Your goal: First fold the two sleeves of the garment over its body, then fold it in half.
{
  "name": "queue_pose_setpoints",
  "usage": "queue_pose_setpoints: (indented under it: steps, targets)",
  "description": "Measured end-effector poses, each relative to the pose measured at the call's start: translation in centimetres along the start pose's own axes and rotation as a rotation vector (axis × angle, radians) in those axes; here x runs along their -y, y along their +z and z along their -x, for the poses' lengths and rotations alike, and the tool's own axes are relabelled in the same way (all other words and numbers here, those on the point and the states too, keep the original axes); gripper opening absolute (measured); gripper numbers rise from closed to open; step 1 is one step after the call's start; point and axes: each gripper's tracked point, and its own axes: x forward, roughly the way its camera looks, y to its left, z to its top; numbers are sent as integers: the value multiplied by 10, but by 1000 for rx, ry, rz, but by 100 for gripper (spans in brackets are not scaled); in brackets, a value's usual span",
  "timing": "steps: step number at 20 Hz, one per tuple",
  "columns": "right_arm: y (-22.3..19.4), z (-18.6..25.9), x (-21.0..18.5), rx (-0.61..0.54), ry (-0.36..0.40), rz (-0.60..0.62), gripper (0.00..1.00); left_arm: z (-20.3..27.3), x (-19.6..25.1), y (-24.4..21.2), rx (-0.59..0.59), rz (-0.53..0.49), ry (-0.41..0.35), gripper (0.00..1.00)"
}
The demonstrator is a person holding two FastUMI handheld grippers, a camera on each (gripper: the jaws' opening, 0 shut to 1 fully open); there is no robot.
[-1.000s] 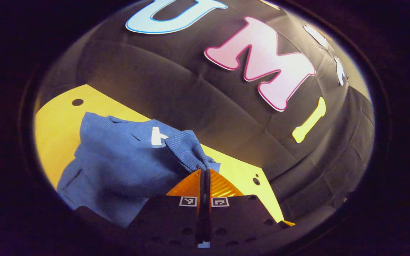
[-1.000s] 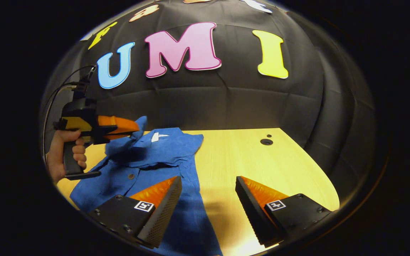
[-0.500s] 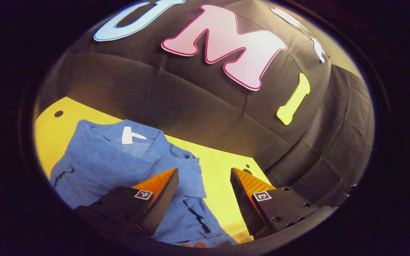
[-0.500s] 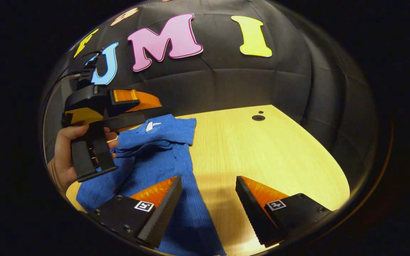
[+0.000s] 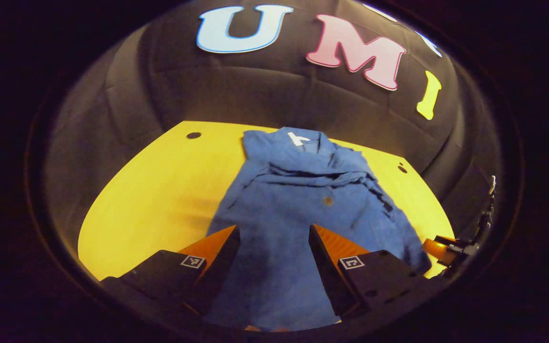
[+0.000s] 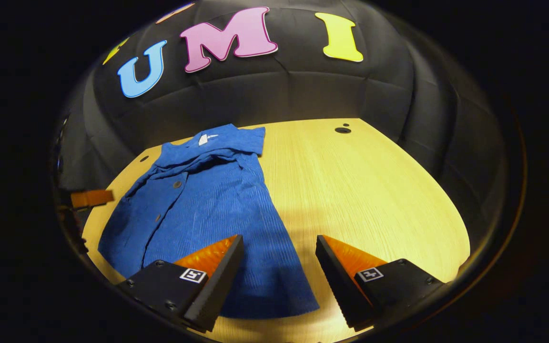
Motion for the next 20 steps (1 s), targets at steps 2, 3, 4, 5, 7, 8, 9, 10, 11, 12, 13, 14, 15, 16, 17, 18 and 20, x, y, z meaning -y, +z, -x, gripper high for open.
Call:
queue_pose_setpoints:
  steps: [2,3,4,5,7,8,9,10,11,12,13,14,15,16,17,18,20]
  targets:
    - [-1,7,-1,24,-27,-8,98,18,-37,-30,-52,31,56,85]
    - [-7,10,0,15,-39,-6,98,27,-49,-42,-69,36,72,85]
    - [-15,12,-2,-5,-43,-10,98,32,-56,-54,-85,41,77,85]
    - [-23,14,-3,-24,-45,-15,98,36,-57,-64,-110,55,69,89]
    - [-33,20,-3,-43,-79,15,98,41,-56,-80,-138,70,53,85]
    - [-34,23,2,-35,-104,45,98,40,-56,-87,-150,62,51,85]
    - [-37,25,3,-41,-119,68,98,38,-53,-92,-164,47,51,85]
    - [-44,26,2,-57,-121,78,98,36,-51,-99,-178,31,45,85]
    - [-50,24,-1,-73,-122,76,98,33,-47,-102,-192,17,32,85]
    - [-54,22,-1,-79,-129,76,98,29,-47,-99,-180,-9,40,85]
    - [-56,20,-1,-81,-140,87,98,26,-41,-99,-188,-21,30,86]
    - [-62,22,-2,-99,-145,94,98,26,-40,-98,-188,-29,41,85]
    - [-57,22,-3,-74,-150,86,99,23,-37,-98,-195,-37,47,85]
    - [-58,19,-3,-77,-151,70,99,22,-36,-100,-196,-55,61,85]
    - [-62,19,-7,-92,-140,42,98,21,-35,-101,-199,-79,77,84]
    - [-63,19,-8,-89,-145,8,99,19,-34,-102,-201,-100,83,82]
    - [-64,16,-10,-109,-143,16,96,18,-23,-102,-191,-115,57,65]
